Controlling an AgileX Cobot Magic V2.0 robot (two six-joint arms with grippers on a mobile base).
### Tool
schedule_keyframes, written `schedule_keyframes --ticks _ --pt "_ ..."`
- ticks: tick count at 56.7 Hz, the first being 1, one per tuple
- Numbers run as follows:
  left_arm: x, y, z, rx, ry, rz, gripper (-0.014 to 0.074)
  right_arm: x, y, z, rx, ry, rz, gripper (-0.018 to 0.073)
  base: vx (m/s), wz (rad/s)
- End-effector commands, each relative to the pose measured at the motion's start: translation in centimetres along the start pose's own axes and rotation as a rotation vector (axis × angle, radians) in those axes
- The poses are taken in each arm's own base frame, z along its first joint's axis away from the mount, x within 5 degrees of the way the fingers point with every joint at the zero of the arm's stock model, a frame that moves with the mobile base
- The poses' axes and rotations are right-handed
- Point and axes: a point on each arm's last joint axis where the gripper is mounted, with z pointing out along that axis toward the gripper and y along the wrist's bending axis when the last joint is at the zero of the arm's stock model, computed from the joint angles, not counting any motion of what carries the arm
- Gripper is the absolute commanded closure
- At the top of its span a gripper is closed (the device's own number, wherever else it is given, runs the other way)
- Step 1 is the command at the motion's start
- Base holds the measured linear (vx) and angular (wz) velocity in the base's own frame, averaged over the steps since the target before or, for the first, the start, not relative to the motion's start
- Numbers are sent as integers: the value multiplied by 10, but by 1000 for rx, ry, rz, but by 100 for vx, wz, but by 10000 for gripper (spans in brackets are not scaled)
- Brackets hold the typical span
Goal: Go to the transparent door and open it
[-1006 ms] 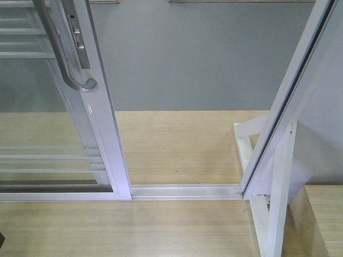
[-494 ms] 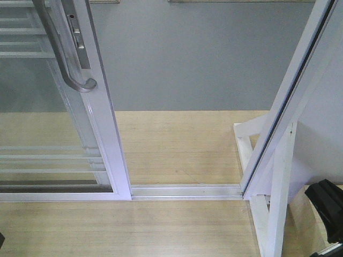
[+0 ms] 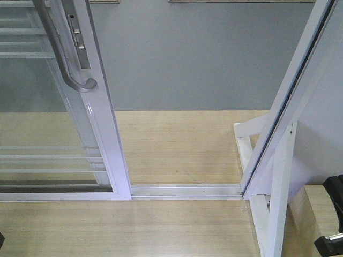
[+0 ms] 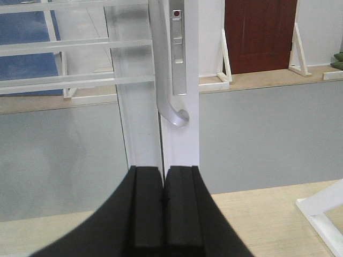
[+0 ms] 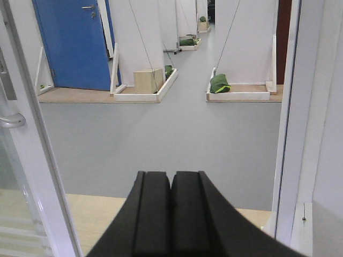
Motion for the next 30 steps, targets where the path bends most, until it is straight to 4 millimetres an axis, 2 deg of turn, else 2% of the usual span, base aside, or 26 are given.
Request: schedule_keyframes --ticks 1,30 --pt "-16 2 -3 -18 -117 -4 594 -8 0 -2 4 -103 -9 564 0 0" --pt "-16 2 -3 -18 -117 -4 594 -8 0 -1 4 -96 -9 564 0 0"
